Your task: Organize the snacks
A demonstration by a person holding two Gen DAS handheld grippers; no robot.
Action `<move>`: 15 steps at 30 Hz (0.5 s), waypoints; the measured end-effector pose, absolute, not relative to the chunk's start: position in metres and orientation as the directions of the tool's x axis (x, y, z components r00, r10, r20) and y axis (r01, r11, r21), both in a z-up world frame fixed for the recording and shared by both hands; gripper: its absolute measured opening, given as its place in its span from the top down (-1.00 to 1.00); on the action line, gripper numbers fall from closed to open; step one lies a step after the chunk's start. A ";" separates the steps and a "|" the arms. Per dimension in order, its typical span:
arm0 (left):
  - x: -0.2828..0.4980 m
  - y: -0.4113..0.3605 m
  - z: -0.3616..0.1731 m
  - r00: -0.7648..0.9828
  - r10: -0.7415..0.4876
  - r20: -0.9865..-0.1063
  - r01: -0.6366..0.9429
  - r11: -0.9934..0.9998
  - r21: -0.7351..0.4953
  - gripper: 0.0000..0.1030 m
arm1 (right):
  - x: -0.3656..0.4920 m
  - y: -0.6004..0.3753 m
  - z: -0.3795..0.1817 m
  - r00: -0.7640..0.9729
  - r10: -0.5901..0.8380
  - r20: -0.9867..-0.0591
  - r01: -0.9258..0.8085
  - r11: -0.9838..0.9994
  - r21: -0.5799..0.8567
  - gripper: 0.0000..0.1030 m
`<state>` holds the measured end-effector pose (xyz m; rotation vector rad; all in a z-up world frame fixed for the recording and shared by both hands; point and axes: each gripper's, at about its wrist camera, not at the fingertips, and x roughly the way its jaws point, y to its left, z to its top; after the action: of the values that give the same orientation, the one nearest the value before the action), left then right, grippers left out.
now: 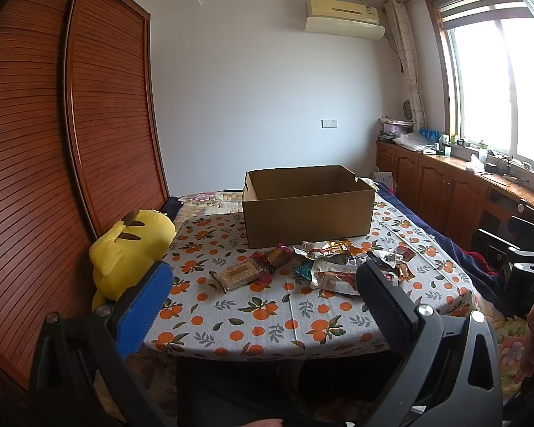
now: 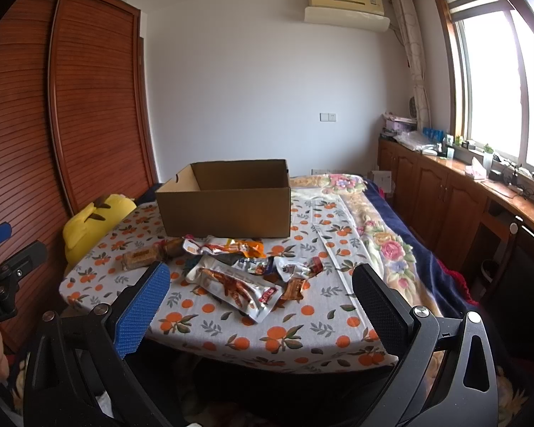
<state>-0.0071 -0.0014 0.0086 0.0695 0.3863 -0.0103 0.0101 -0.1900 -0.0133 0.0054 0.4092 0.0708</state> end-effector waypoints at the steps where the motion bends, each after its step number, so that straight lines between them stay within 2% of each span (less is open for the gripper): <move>1: -0.007 -0.001 0.008 0.926 0.003 -0.377 0.024 0.998 0.066 -1.00 | 0.010 -0.190 -0.013 0.915 0.069 -0.397 -0.067 0.998 0.020 -1.00; 11: -0.005 -0.001 0.006 0.922 0.001 -0.386 0.025 0.998 0.062 -1.00 | 0.012 -0.190 -0.019 0.912 0.069 -0.405 -0.067 0.998 0.020 -1.00; 15: 0.012 0.001 -0.011 0.897 -0.023 -0.442 0.050 0.998 0.048 -1.00 | 0.028 -0.188 -0.034 0.893 0.077 -0.443 -0.083 0.997 0.005 -1.00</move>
<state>0.0124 0.0014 -0.0111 0.0590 0.4574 -0.0377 0.0276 -0.1884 -0.0341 -0.0146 0.4592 0.0831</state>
